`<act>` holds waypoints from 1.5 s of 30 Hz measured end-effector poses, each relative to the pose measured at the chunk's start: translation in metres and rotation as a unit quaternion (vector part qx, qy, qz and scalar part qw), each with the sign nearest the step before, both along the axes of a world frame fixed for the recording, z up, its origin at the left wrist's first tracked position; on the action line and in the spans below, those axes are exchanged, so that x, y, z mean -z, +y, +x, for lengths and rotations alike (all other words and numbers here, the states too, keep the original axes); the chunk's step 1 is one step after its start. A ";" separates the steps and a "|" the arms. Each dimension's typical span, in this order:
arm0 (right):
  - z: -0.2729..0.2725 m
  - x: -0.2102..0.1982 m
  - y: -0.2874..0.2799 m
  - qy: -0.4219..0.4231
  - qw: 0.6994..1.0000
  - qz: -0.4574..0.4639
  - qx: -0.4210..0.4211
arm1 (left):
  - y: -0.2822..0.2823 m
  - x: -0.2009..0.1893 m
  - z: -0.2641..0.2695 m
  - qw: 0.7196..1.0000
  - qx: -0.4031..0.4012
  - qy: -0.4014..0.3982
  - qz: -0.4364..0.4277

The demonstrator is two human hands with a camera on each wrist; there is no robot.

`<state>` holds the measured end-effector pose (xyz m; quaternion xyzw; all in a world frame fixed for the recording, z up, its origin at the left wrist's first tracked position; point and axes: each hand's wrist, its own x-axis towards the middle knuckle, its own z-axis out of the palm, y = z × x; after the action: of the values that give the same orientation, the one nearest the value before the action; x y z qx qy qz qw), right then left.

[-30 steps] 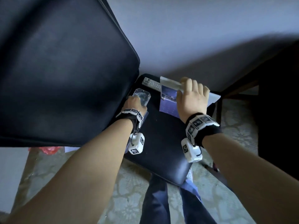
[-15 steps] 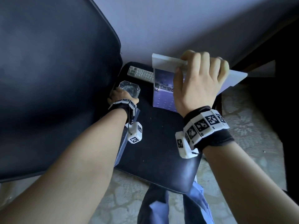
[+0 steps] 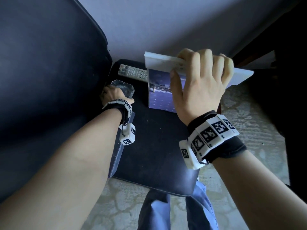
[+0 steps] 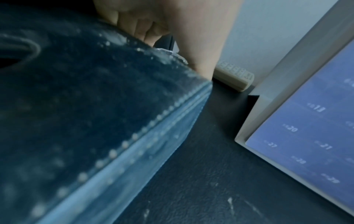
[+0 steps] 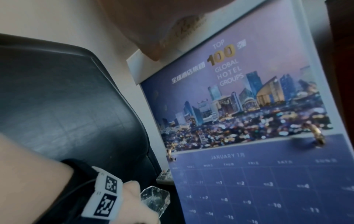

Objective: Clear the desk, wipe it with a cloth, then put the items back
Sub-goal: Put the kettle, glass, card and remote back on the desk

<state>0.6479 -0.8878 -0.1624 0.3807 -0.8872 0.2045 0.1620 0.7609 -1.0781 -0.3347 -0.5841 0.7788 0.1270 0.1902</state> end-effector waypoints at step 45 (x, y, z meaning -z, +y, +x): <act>-0.114 -0.496 0.484 -0.104 0.967 -0.017 0.232 | 0.486 -0.570 -0.165 0.883 0.435 0.176 -0.013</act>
<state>0.5341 -0.4035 0.3333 0.1378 -0.9596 0.2150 0.1183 0.5961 -0.5925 0.2353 -0.1569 0.9769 0.1221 0.0783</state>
